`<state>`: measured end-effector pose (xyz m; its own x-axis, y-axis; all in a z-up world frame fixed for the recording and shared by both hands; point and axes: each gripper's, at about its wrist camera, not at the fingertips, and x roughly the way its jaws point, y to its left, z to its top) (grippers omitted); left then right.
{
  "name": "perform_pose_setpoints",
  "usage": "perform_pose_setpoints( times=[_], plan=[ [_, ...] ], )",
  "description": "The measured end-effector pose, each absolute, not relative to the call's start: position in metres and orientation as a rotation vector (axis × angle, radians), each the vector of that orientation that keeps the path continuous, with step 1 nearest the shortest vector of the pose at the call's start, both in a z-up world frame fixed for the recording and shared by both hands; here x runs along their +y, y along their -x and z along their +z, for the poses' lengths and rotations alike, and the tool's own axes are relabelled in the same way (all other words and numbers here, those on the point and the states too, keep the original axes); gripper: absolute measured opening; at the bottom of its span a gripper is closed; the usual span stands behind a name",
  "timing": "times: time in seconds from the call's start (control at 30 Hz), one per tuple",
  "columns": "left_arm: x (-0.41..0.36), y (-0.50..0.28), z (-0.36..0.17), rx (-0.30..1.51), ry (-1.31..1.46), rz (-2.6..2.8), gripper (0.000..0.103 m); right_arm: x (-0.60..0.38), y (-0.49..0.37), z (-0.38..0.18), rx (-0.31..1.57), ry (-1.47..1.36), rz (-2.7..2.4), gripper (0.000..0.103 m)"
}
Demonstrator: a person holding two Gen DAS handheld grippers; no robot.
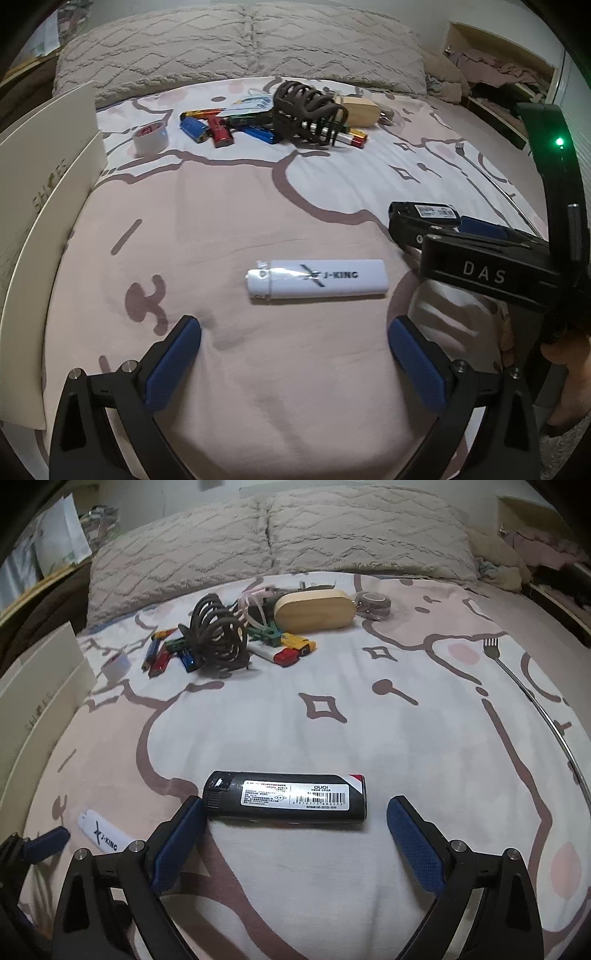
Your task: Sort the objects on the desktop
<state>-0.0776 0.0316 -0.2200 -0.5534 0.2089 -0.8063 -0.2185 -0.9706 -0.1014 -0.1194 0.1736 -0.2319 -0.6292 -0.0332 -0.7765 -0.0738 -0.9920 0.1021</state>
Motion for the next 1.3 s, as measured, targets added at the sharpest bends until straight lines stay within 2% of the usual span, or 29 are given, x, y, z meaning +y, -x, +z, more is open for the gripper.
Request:
perform_pose_setpoints(
  times=[0.03, 0.07, 0.23, 0.43, 0.77, 1.1, 1.3],
  plan=[
    [0.033, 0.078, -0.22, 0.018, 1.335, 2.573, 0.103, 0.175, 0.119, -0.231, 0.202, 1.331, 2.807, 0.086],
    [0.034, 0.079, -0.22, 0.018, 1.337, 2.572, 0.103, 0.176, 0.117, -0.231, 0.214, 1.32, 2.807, 0.084],
    [0.034, 0.085, -0.22, -0.026, 1.352, 2.557, 0.103, 0.182, 0.116, -0.231, 0.283, 1.303, 2.834, 0.084],
    [0.035, 0.101, -0.219, -0.195, 1.381, 2.55, 0.103, 0.181, 0.117, -0.234, 0.274, 1.306, 2.831, 0.084],
    [0.039, 0.098, -0.221, -0.132, 1.35, 2.584, 0.101, 0.182, 0.118, -0.236, 0.282, 1.327, 2.822, 0.084],
    [0.042, 0.097, -0.225, -0.053, 1.344, 2.613, 0.099, 0.195, 0.117, -0.238, 0.434, 1.326, 2.853, 0.084],
    [0.045, 0.097, -0.228, -0.023, 1.337, 2.629, 0.099, 0.189, 0.119, -0.238, 0.392, 1.346, 2.85, 0.087]
  ],
)
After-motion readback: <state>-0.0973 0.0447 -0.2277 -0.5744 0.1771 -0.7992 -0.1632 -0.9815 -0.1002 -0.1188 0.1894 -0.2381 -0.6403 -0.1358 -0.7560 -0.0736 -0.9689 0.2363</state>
